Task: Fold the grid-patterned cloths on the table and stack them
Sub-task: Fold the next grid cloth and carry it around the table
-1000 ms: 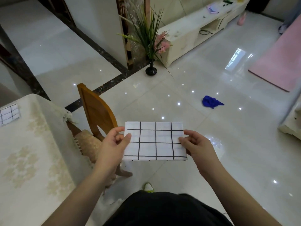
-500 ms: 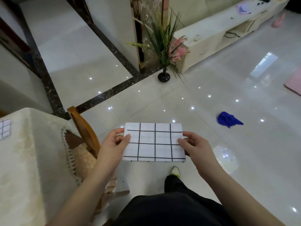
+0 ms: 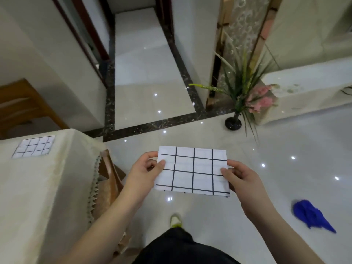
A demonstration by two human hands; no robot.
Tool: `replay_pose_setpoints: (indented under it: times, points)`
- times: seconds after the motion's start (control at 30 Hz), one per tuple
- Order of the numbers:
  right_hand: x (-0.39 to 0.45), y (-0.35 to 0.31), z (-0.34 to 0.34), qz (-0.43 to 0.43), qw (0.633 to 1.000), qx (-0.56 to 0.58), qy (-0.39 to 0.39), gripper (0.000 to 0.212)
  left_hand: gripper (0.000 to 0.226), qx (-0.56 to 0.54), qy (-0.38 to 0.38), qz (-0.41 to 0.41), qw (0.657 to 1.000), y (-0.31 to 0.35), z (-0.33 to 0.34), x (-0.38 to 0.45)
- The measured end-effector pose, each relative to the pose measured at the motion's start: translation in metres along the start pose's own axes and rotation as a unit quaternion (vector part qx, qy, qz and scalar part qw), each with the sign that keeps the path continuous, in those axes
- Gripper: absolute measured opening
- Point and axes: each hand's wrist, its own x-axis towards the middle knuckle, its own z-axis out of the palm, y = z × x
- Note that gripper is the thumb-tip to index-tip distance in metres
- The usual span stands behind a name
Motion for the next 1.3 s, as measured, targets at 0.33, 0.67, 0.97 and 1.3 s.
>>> replay_pose_setpoints:
  times: [0.33,0.67,0.97,1.3]
  points:
    - [0.151,-0.057,0.09,-0.012,0.995,-0.057,-0.086,0.021,0.021,-0.068,0.1,-0.001,0.993,0.02,-0.052,0.118]
    - [0.282,-0.122,0.205,-0.04,0.986,-0.07,-0.145,0.02,0.017,-0.103,0.169,0.004,0.98,0.08,-0.123,0.244]
    - [0.383,-0.181,0.276,-0.047,0.974,-0.072,-0.21,0.018,0.013,-0.16,0.257,0.03,0.952,0.114,-0.154,0.336]
    - [0.501,-0.235,0.374,-0.011,0.934,-0.085,-0.347,0.019,0.023,-0.184,0.374,0.012,0.909,0.148,-0.185,0.413]
